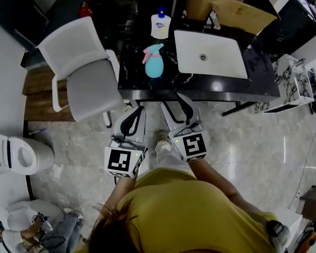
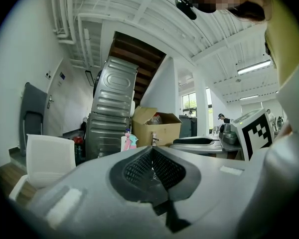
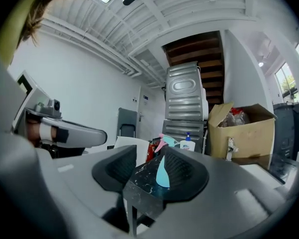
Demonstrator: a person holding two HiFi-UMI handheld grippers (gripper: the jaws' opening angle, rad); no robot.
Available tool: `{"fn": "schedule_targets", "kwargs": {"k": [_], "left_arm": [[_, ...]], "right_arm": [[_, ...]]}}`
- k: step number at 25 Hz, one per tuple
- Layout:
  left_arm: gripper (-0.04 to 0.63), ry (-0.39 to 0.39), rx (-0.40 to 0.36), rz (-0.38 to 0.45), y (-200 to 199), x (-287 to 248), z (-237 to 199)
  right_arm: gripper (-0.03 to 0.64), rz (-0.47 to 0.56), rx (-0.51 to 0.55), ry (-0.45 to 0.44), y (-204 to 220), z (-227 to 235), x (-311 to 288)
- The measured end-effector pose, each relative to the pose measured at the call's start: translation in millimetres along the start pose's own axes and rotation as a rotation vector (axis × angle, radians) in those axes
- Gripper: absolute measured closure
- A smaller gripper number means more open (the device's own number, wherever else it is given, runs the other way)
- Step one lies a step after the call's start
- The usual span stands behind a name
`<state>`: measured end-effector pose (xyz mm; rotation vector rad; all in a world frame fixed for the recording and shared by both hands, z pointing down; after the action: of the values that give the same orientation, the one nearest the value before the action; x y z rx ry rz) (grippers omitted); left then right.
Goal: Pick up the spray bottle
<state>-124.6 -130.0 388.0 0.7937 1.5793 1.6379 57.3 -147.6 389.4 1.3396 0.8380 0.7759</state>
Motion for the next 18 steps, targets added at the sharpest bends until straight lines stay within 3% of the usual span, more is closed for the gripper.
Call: {"fn": "schedule_targets", "kwargs": {"k": [10,18], "left_arm": [[0.591,-0.076,0.033,-0.034,8,-84,-42],[0.591,-0.123,0.049,-0.057,20,-125,-64]], "right_arm": [[0.413,-0.059,-0.001,-0.089,10,61,-93],[0.385,-0.108,-0.015,-0.159,27,88,-135]]}}
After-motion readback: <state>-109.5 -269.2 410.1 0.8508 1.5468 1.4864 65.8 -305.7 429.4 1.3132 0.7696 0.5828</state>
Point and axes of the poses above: the fingertips, and each gripper's own axes: x backward along the fingers, z to its right, y out of its underside, the point moved 10 cm from there along x, backward along the fingers, and after that the axes turned 9 degrees about -x, right-handed, at the moved point
